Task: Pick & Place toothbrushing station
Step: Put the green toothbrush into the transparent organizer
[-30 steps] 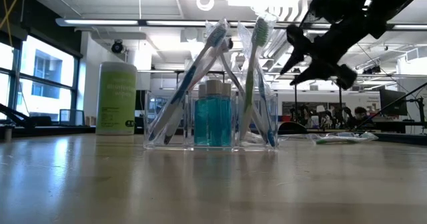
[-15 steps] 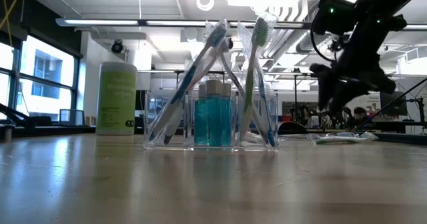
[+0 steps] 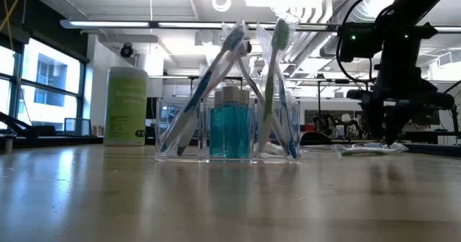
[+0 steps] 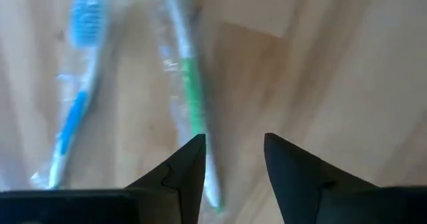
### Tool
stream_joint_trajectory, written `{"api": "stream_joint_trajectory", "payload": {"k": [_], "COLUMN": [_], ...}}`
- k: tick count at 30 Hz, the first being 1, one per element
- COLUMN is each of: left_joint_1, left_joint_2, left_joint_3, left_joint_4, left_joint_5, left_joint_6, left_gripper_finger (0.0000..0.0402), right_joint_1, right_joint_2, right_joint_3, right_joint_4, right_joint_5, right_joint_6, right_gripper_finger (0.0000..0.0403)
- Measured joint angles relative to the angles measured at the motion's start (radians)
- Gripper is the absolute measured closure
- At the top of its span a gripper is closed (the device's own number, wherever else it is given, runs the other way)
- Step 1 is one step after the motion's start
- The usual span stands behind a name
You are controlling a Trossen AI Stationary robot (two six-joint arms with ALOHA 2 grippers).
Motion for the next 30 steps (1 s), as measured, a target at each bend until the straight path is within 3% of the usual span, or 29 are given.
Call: {"api": "stream_joint_trajectory", "payload": {"k": [13,20,26,30], "left_joint_1": [-0.002,-0.001,0.004,0.004], "left_joint_2": [0.000,0.000,0.000,0.000], "left_joint_3": [0.000,0.000,0.000,0.000], "left_joint_4": [0.000,0.000,0.000,0.000], "left_joint_5": [-0.016,-0.016,0.002,0.002], "left_joint_6": [-0.007,-0.010,-0.010,-0.014], "left_gripper_finger": [0.0379,0.0379,0.0379,0.0379], "right_joint_1": [0.000,0.003,0.003,0.002], "right_joint_2": [0.002,0.002,0.002,0.025], "right_joint_3": [0.000,0.000,0.000,0.000], "right_joint_4": [0.006,0.008,0.014,-0.001], "right_joint_5": [0.225,0.174,0.040,0.021], "right_joint_6": [-0.141,-0.155,-0.029,-0.015], "right_gripper_finger": [0.0257,0.0257,0.0257,0.0257]}}
